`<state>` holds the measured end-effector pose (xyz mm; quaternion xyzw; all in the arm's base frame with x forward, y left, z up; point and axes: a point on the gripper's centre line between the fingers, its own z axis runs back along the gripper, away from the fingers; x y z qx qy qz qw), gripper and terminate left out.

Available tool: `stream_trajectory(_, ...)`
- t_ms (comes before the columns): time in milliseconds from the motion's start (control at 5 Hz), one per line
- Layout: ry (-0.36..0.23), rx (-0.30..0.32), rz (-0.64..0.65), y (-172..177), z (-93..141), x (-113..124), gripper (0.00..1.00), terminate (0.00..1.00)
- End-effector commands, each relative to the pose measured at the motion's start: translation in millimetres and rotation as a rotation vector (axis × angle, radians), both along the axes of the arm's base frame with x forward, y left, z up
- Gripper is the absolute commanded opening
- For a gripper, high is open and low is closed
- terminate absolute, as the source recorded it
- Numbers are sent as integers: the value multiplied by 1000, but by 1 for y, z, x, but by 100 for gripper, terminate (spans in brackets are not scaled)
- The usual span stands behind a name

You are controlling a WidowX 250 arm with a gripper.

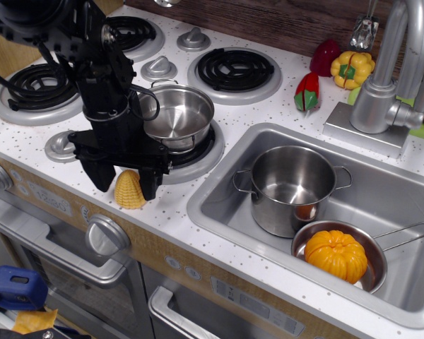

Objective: Put corn in pan which is on stove

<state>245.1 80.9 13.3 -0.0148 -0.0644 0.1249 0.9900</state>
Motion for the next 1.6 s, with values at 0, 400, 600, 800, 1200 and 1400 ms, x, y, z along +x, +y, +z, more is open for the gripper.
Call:
stream_trajectory(0,-31,3,21,6,3,1,0,0)
stream_trajectory(400,-23,118,12,-1,49,3,0,0)
stream_trajectory(600,-42,175,-31,-6,78,17,0,0)
stream_trajectory(800,-63,198,-96,-4,85,40,0,0)
stream_trajectory(1200,-75,180,-227,10,80,80,0,0)
stream_trajectory(1400,-85,168,-261,16,72,89,0,0)
